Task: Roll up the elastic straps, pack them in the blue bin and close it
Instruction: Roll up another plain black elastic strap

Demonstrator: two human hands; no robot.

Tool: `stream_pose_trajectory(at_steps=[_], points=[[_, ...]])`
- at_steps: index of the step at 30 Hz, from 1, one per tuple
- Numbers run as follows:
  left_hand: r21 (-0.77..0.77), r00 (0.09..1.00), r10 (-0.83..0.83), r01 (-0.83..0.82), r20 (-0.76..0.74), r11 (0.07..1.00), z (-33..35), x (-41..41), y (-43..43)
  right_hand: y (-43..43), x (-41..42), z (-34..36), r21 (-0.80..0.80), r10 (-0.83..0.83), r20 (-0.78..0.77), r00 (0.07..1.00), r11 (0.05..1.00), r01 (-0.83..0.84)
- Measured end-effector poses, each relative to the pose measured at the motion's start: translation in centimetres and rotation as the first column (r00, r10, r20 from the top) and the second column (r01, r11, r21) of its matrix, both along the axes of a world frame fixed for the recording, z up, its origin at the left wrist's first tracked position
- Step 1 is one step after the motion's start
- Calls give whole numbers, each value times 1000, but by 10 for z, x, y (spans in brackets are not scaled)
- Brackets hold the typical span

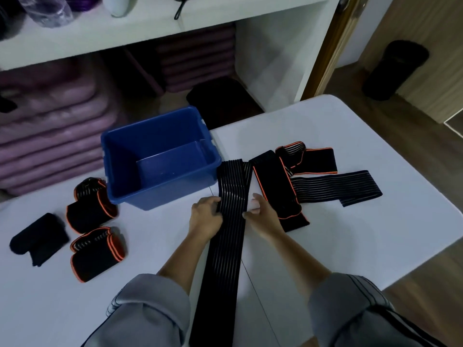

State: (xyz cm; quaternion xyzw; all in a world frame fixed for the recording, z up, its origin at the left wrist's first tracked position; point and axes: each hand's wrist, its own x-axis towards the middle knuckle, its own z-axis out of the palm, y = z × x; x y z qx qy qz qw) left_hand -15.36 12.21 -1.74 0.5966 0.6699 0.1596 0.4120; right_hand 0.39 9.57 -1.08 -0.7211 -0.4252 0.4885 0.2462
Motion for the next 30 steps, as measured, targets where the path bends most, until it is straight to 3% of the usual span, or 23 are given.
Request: stream_pose_trajectory(at_steps=[6, 12, 19, 22, 27, 30], points=[[94, 998, -54, 55, -20, 994, 1, 14, 27, 34, 8, 4, 96, 43, 84, 996, 994, -51], [121, 979, -99, 122, -181, 985, -7, 22, 34, 48, 22, -1, 103, 36, 145, 989, 993, -51], [148, 973, -175, 197, -150, 969, -9, 31, 34, 51, 23, 5, 69, 25, 249, 968, 997, -43], [156, 972, -197, 216, -131, 964, -3, 39, 39, 55, 15, 4, 106, -64, 148, 987, 993, 49], [56, 974, -209, 214, -86, 975, 2, 52, 59, 63, 15, 6, 89, -211, -150, 966, 970, 226], [19, 974, -222, 223, -49, 975, 5, 57, 65, 63, 16, 23, 52, -201, -258, 945, 974, 221]])
